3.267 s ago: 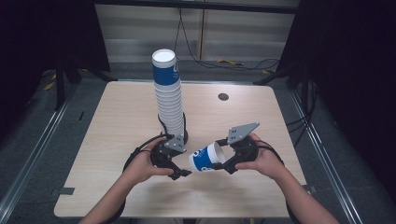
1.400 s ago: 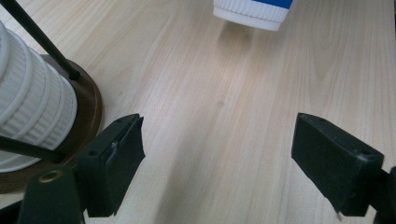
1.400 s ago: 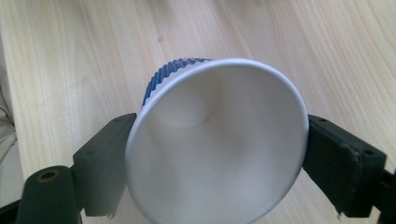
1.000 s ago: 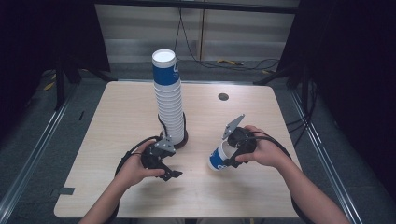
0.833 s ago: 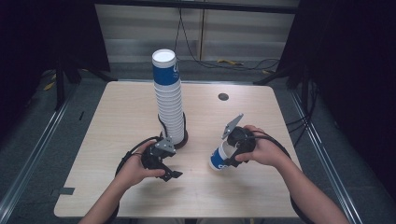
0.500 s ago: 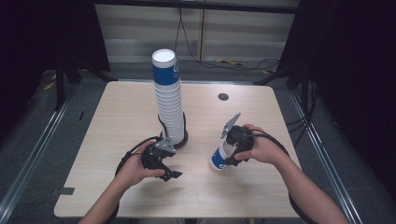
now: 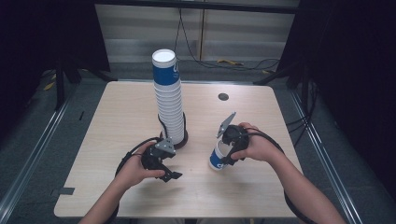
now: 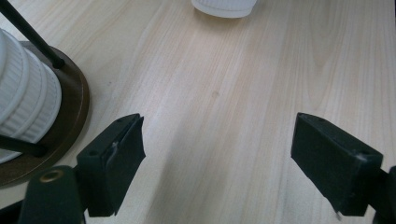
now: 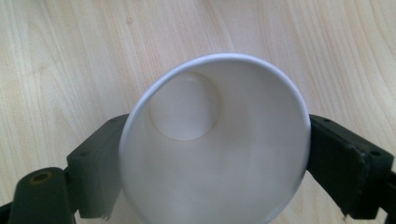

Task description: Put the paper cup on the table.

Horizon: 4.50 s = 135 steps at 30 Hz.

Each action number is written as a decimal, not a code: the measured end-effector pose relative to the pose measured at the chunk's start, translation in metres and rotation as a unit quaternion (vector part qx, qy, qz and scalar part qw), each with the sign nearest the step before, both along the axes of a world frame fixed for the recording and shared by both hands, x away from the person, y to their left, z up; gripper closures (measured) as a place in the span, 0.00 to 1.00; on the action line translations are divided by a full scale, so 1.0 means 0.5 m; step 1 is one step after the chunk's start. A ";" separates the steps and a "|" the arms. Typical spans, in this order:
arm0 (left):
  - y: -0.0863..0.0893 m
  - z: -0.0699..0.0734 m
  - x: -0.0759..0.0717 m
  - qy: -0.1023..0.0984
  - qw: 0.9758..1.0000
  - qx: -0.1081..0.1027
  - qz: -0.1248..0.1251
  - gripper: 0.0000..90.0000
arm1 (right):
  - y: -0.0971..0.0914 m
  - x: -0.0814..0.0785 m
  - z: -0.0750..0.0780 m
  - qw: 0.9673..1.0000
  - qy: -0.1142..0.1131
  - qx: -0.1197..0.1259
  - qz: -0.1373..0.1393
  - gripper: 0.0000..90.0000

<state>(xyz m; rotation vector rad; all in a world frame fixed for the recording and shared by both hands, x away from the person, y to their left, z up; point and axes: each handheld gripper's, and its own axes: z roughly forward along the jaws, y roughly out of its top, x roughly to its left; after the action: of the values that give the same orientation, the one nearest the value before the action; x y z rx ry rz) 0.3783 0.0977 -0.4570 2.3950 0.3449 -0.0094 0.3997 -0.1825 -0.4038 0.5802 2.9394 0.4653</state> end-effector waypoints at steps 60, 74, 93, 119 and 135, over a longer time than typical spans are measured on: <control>0.005 -0.001 0.000 0.005 1.000 0.006 0.006 0.19 | -0.027 -0.047 -0.062 0.990 -0.034 0.133 0.016 0.14; 0.006 0.000 -0.001 0.005 1.000 0.004 0.006 0.19 | -0.055 -0.063 -0.076 0.985 -0.043 0.168 0.006 0.14; 0.023 0.003 0.009 0.000 1.000 -0.011 0.020 0.19 | -0.129 -0.099 -0.087 0.975 -0.056 0.213 -0.028 0.14; 0.069 -0.013 0.038 -0.012 0.999 -0.029 0.041 0.19 | -0.208 -0.144 -0.117 0.970 -0.074 0.219 -0.073 0.14; 0.133 -0.034 0.062 -0.015 0.995 -0.048 0.081 0.19 | -0.236 -0.161 -0.138 0.968 -0.085 0.213 -0.096 0.14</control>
<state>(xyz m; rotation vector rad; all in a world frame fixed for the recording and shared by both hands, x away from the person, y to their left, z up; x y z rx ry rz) 0.4093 0.1644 -0.4742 2.2642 0.5120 0.0828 0.3193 -0.3007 -0.4730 0.8129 2.5919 1.0760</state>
